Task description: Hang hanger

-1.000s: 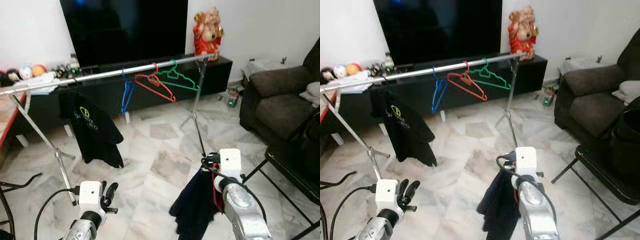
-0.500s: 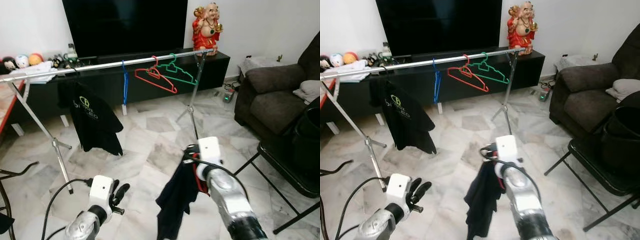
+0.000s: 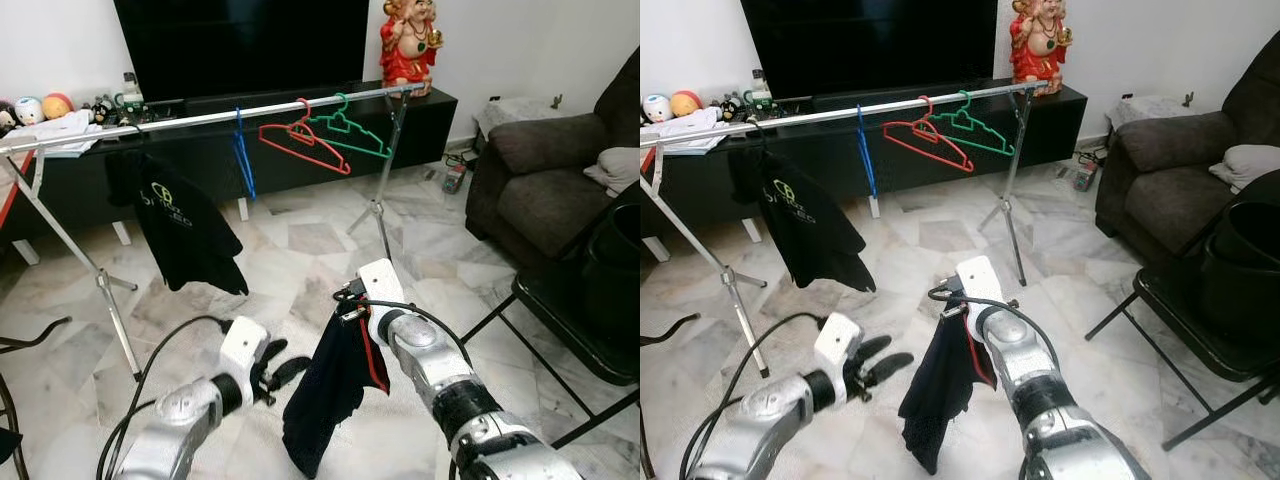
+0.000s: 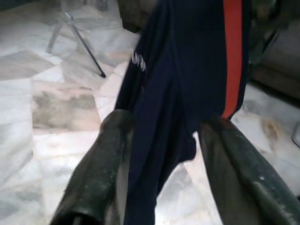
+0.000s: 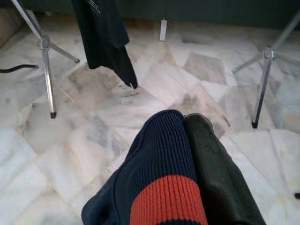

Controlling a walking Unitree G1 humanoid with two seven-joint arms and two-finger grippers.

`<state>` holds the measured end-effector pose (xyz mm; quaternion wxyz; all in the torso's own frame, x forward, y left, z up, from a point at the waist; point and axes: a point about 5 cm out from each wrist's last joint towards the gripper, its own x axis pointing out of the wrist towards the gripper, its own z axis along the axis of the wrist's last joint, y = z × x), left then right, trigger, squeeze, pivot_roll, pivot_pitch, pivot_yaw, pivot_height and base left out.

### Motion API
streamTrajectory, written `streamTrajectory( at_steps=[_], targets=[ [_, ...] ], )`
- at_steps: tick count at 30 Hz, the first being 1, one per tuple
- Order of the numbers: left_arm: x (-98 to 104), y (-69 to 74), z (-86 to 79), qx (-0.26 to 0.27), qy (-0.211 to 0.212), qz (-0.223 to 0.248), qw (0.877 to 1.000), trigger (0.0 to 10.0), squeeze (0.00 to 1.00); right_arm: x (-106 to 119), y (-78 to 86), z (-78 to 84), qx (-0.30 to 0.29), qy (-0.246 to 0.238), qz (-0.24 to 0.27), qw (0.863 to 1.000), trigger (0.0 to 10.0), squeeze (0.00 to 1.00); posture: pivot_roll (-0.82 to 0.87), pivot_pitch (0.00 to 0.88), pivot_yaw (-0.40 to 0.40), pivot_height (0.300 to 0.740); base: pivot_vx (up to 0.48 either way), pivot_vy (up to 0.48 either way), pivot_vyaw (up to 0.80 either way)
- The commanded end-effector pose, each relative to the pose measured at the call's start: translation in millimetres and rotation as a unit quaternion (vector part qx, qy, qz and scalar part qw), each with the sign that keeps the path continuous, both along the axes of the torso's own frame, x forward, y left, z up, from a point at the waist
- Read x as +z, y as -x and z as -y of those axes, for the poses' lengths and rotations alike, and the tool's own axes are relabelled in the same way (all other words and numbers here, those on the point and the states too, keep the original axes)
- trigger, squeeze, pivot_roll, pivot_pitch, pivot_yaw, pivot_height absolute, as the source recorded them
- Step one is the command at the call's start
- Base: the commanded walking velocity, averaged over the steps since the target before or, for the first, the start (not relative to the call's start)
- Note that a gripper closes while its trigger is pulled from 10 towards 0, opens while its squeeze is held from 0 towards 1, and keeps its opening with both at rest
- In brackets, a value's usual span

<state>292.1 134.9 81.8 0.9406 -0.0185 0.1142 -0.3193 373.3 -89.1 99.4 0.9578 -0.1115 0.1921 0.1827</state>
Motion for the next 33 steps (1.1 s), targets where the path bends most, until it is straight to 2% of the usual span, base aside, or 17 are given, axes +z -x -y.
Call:
streamTrajectory(
  at_steps=[1,4,5,6,8,9,13,14,17,18,23,26,31,33],
  targets=[
    [-9.9,-3.6,-11.2,0.039,-0.007,-0.035,0.999,10.0,1.00,10.8,-7.2,-1.1,-0.031,-0.018,0.010,0.999,10.0,0.00,0.09,0.085,0.001,0.740,0.000,0.000,0.00],
    [-19.7,-6.5,-13.2,0.050,-0.032,-0.059,0.996,10.0,1.00,11.1,-7.8,-7.4,-0.046,-0.047,-0.014,0.998,10.0,0.00,0.10,0.094,-0.004,0.740,0.000,0.000,0.00],
    [-20.5,-8.4,-8.1,0.041,-0.019,-0.070,0.997,10.0,1.00,8.1,-5.0,-17.4,-0.026,-0.051,-0.031,0.998,10.0,0.00,0.10,0.095,-0.008,0.740,0.000,0.000,0.00],
    [-20.5,-8.4,-8.1,0.041,-0.019,-0.070,0.997,10.0,1.00,8.1,-5.0,-17.4,-0.026,-0.051,-0.031,0.998,10.0,0.00,0.10,0.095,-0.008,0.740,0.000,0.000,0.00],
    [-18.5,-12.5,-1.5,0.036,0.005,-0.083,0.996,10.0,1.00,6.6,-2.2,-28.2,0.008,-0.039,-0.037,0.999,10.0,0.00,0.12,0.102,-0.013,0.740,0.000,0.000,0.00],
    [-20.4,-15.3,-0.1,0.040,-0.014,-0.085,0.995,10.0,1.00,7.0,-1.7,-32.3,0.015,-0.034,-0.036,0.999,10.0,0.00,0.12,0.102,-0.017,0.740,0.000,0.000,0.00],
    [-21.9,-17.0,3.0,0.044,-0.021,-0.088,0.995,10.0,0.98,8.0,-1.0,-37.8,0.029,-0.030,-0.033,0.999,10.0,0.00,0.13,0.103,-0.026,0.740,0.000,0.000,0.00],
    [-21.8,-17.5,4.0,0.046,-0.017,-0.089,0.995,10.0,0.00,8.1,-0.4,-40.0,0.036,-0.035,-0.037,0.998,10.0,0.00,0.13,0.102,-0.028,0.740,0.000,0.000,0.00],
    [-18.9,-19.0,5.6,0.053,-0.002,-0.085,0.995,10.0,0.00,12.7,-1.3,-44.0,0.070,-0.018,-0.032,0.997,10.0,0.00,0.14,0.101,-0.032,0.740,0.000,0.000,0.00],
    [-17.6,-20.6,6.3,0.055,-0.008,-0.079,0.995,10.0,0.00,17.9,-3.8,-45.4,0.080,0.017,-0.018,0.996,10.0,0.00,0.15,0.096,-0.040,0.740,0.000,0.000,0.00],
    [-15.0,-24.2,8.2,0.067,-0.001,-0.073,0.995,10.0,0.00,20.2,-2.5,-53.7,0.120,0.058,-0.013,0.991,10.0,0.00,0.17,0.094,-0.048,0.740,0.000,0.000,0.00],
    [-15.2,-22.8,12.6,0.049,0.000,-0.071,0.996,10.0,0.00,25.5,-3.5,-60.5,0.112,0.057,-0.004,0.992,10.0,0.00,0.17,0.096,-0.046,0.740,0.000,0.000,0.00],
    [-13.7,-20.6,24.0,0.007,-0.008,-0.059,0.998,10.0,0.00,18.3,4.3,-74.1,0.144,0.098,-0.009,0.985,10.0,0.00,0.20,0.102,-0.058,0.740,0.000,0.000,0.00],
    [-13.4,-20.9,25.9,0.005,-0.010,-0.055,0.998,10.0,0.00,16.1,6.0,-76.0,0.135,0.086,-0.018,0.987,10.0,0.00,0.21,0.104,-0.062,0.740,0.000,0.000,0.00]
  ],
)
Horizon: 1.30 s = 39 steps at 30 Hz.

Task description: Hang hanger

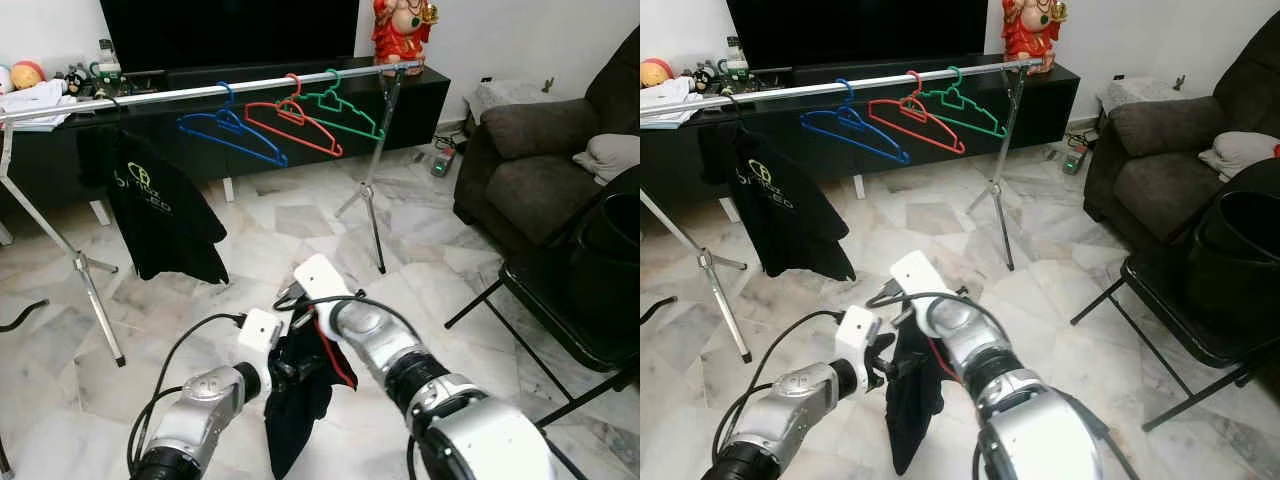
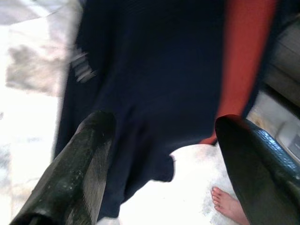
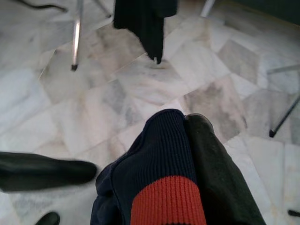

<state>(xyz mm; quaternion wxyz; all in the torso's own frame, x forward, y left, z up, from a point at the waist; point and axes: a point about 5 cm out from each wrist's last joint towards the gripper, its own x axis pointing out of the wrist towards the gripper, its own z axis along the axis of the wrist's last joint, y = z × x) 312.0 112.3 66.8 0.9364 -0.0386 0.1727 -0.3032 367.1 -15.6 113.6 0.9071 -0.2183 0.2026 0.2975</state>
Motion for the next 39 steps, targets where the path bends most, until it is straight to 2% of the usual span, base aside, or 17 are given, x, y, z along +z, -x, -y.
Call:
streamTrajectory(
  at_steps=[1,4,6,7,10,11,12,17,19,22,26,30,39],
  targets=[
    [1.4,-1.4,3.9,-0.009,-0.007,0.007,1.000,10.0,0.00,0.9,0.4,-3.2,-0.015,-0.012,-0.012,1.000,10.0,0.00,0.21,0.104,-0.062,0.740,0.000,0.000,0.00],
    [0.7,-4.2,2.9,0.015,-0.013,0.009,1.000,10.0,0.00,0.9,-0.3,-1.9,-0.030,-0.017,-0.006,0.999,10.0,0.00,0.22,0.110,-0.072,0.740,0.000,0.000,0.00],
    [2.1,-9.4,2.6,0.049,-0.015,0.016,0.999,10.0,0.00,3.9,-3.0,0.9,-0.060,-0.067,-0.001,0.996,10.0,0.00,0.23,0.113,-0.077,0.740,0.000,0.000,0.00],
    [5.1,-13.3,0.9,0.070,-0.010,0.026,0.997,10.0,0.00,13.2,-10.0,8.5,-0.110,-0.140,-0.001,0.984,10.0,0.00,0.24,0.119,-0.075,0.740,0.000,0.000,0.00],
    [6.7,-15.9,-5.0,0.102,-0.006,0.032,0.994,10.0,0.00,23.3,-20.6,28.5,-0.172,-0.160,0.019,0.972,10.0,0.00,0.21,0.123,-0.066,0.740,0.000,0.000,0.00],
    [6.7,-15.9,-5.0,0.102,-0.006,0.032,0.994,10.0,0.00,23.3,-20.6,28.5,-0.172,-0.160,0.019,0.972,10.0,0.00,0.21,0.123,-0.066,0.740,0.000,0.000,0.00],
    [7.4,-15.5,-5.2,0.106,0.001,0.037,0.994,10.0,0.00,25.1,-23.0,35.3,-0.187,-0.160,0.024,0.969,10.0,0.00,0.20,0.121,-0.060,0.740,0.000,0.000,0.00],
    [7.7,-11.2,-1.8,0.081,0.007,0.042,0.996,10.0,0.00,17.1,-20.2,37.7,-0.181,-0.131,0.015,0.975,10.0,0.00,0.21,0.118,-0.062,0.740,0.000,0.000,0.00],
    [8.9,-8.3,2.9,0.049,0.016,0.043,0.998,10.0,0.00,15.8,-19.7,37.7,-0.187,-0.134,0.009,0.973,10.0,0.00,0.22,0.119,-0.061,0.740,0.000,0.000,0.00],
    [10.0,-1.7,9.5,-0.001,0.031,0.043,0.999,10.0,0.00,13.8,-17.4,32.1,-0.171,-0.129,-0.003,0.977,10.0,0.00,0.23,0.121,-0.060,0.740,0.000,0.000,0.00],
    [13.2,1.8,11.6,-0.025,0.052,0.042,0.997,10.0,0.00,13.2,-15.7,26.5,-0.159,-0.132,-0.008,0.978,10.0,0.00,0.24,0.123,-0.060,0.740,0.000,0.000,0.00],
    [16.8,1.7,13.4,-0.035,0.064,0.042,0.996,10.0,0.00,14.3,-15.0,21.9,-0.154,-0.135,-0.009,0.979,10.0,0.00,0.25,0.128,-0.060,0.740,0.000,0.000,0.00],
    [26.4,-7.3,14.0,0.004,0.061,0.049,0.997,10.0,0.00,11.7,-8.0,3.7,-0.107,-0.142,-0.021,0.984,10.0,0.00,0.27,0.128,-0.063,0.740,0.000,0.000,0.00]
  ],
)
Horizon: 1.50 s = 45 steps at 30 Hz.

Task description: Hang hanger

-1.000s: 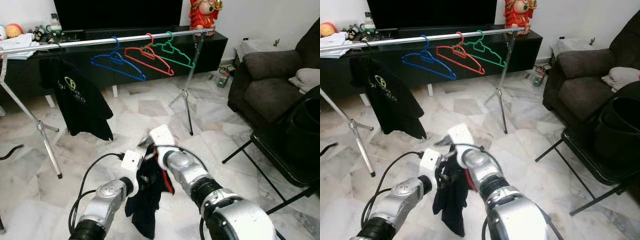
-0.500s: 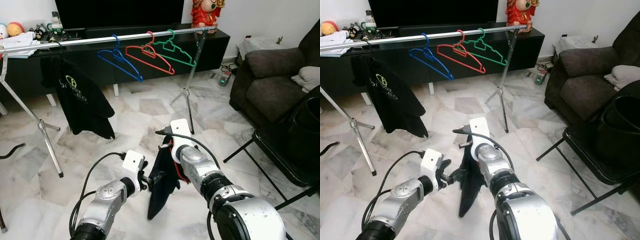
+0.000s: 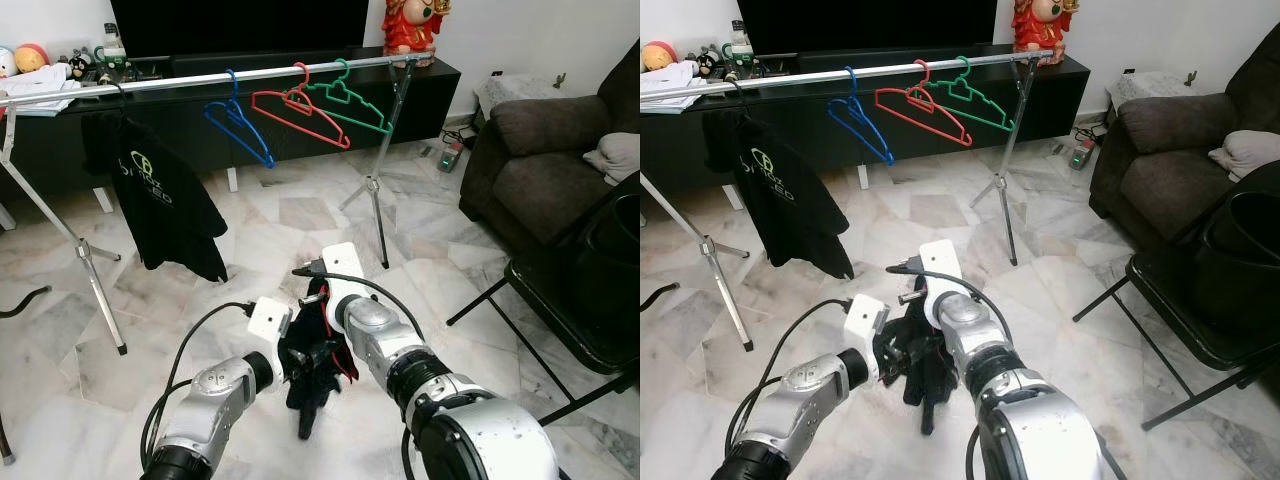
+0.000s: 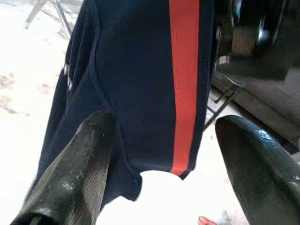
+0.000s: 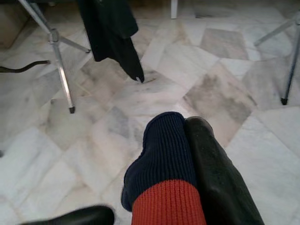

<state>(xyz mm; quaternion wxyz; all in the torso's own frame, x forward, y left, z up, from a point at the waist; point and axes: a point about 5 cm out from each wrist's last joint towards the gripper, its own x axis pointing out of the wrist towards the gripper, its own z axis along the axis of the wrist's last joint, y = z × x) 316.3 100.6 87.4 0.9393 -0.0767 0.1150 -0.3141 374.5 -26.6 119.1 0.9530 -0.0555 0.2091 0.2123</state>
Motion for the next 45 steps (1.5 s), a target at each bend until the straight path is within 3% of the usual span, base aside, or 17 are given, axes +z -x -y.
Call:
streamTrajectory(
  at_steps=[1,8,13,20,28,34,45],
  targets=[
    [6.5,-3.9,2.6,0.009,0.006,0.007,1.000,10.0,0.00,5.5,0.8,-10.1,0.028,-0.002,0.007,1.000,10.0,0.00,0.27,0.128,-0.063,0.740,0.000,0.000,0.00],
    [9.8,-9.7,0.2,0.053,-0.002,0.012,0.999,10.0,0.00,2.5,3.2,-12.6,0.036,0.000,0.003,0.999,10.0,0.00,0.28,0.131,-0.063,0.740,0.000,0.000,0.00],
    [6.7,-10.4,-4.6,0.074,-0.047,0.008,0.996,10.0,0.00,1.7,2.9,-10.8,0.029,-0.006,0.002,1.000,10.0,0.00,0.28,0.133,-0.063,0.740,0.000,0.000,0.00],
    [2.7,-7.9,-21.0,0.106,-0.076,0.005,0.991,10.0,0.00,4.9,0.3,-7.8,0.020,-0.010,0.007,1.000,10.0,0.00,0.28,0.132,-0.061,0.740,0.000,0.000,0.00],
    [-2.1,-6.7,-27.5,0.149,-0.101,-0.005,0.984,10.0,0.00,5.8,-0.6,-6.4,0.012,-0.013,0.007,1.000,10.0,0.00,0.28,0.132,-0.063,0.740,0.000,0.000,0.00],
    [-0.7,-4.0,-17.6,0.130,-0.081,0.006,0.988,10.0,0.00,4.6,0.6,-8.1,0.019,-0.013,0.002,1.000,10.0,0.00,0.28,0.133,-0.064,0.740,0.000,0.000,0.00],
    [-12.9,-1.4,-10.0,0.115,-0.119,-0.013,0.986,10.0,0.00,9.5,-1.1,-10.0,0.020,-0.028,0.002,0.999,10.0,0.00,0.28,0.128,-0.062,0.740,0.000,0.000,0.00]
  ],
)
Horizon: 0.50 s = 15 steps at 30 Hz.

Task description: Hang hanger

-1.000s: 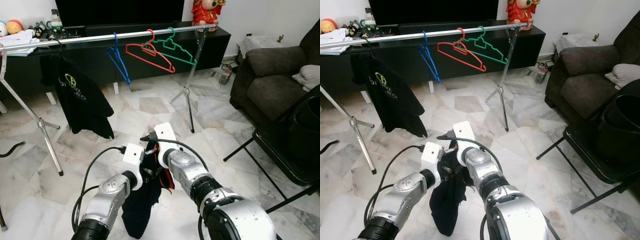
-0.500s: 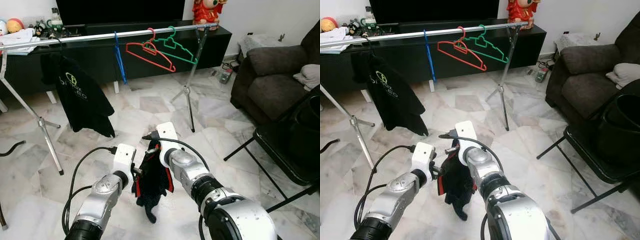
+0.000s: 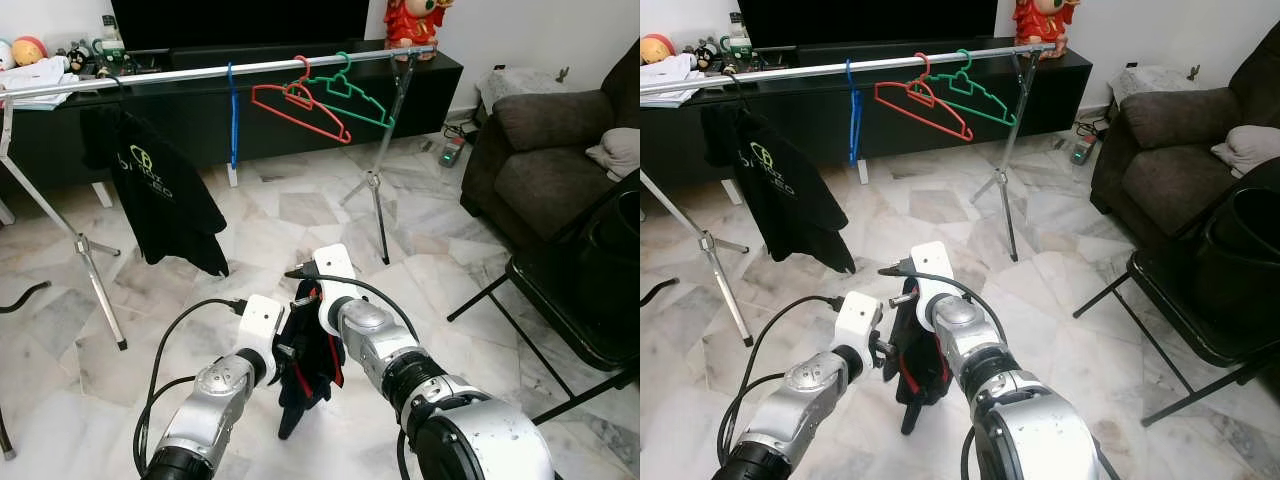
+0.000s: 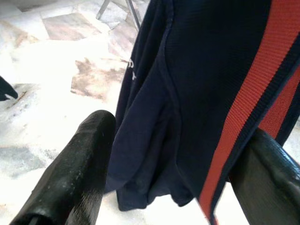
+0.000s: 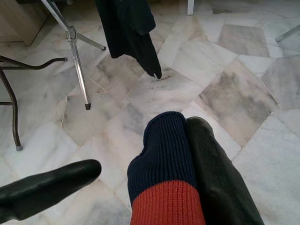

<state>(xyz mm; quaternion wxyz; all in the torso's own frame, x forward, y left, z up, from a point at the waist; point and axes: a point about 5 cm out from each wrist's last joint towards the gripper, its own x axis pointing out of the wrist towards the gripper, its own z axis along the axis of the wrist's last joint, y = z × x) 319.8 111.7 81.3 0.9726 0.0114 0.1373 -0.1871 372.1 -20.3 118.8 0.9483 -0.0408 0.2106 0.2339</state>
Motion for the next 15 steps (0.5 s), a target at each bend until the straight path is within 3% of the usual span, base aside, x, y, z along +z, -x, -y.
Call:
streamTrajectory(
  at_steps=[1,5,12,13,14,15],
  targets=[
    [-9.9,2.2,0.2,0.009,-0.016,-0.024,1.000,10.0,0.00,11.0,-4.0,-3.8,0.001,-0.013,0.009,1.000,10.0,0.00,0.27,0.128,-0.062,0.740,0.000,0.000,0.00],
    [-15.8,0.8,-2.8,0.043,-0.020,-0.041,0.998,10.0,0.00,15.3,-4.9,-6.6,0.004,-0.024,0.010,1.000,10.0,0.00,0.27,0.126,-0.061,0.740,0.000,0.000,0.00],
    [-15.9,-0.7,-2.1,0.054,-0.020,-0.037,0.998,10.0,0.00,17.9,-4.9,-9.6,0.011,-0.033,0.009,0.999,10.0,0.00,0.27,0.124,-0.061,0.740,0.000,0.000,0.00],
    [-15.9,-0.7,-2.1,0.055,-0.019,-0.036,0.998,4.5,0.00,17.7,-4.7,-9.9,0.012,-0.033,0.008,0.999,10.0,0.00,0.27,0.124,-0.061,0.740,0.000,0.000,0.00],
    [-15.8,-0.8,-2.1,0.057,-0.018,-0.035,0.998,0.0,0.00,17.4,-4.5,-10.1,0.013,-0.033,0.008,0.999,10.0,0.00,0.27,0.124,-0.061,0.740,0.000,0.000,0.00],
    [-15.6,-1.0,-1.9,0.059,-0.018,-0.033,0.998,0.0,0.00,17.2,-4.4,-10.1,0.013,-0.033,0.007,0.999,10.0,0.00,0.27,0.124,-0.061,0.740,0.000,0.000,0.00]
  ],
)
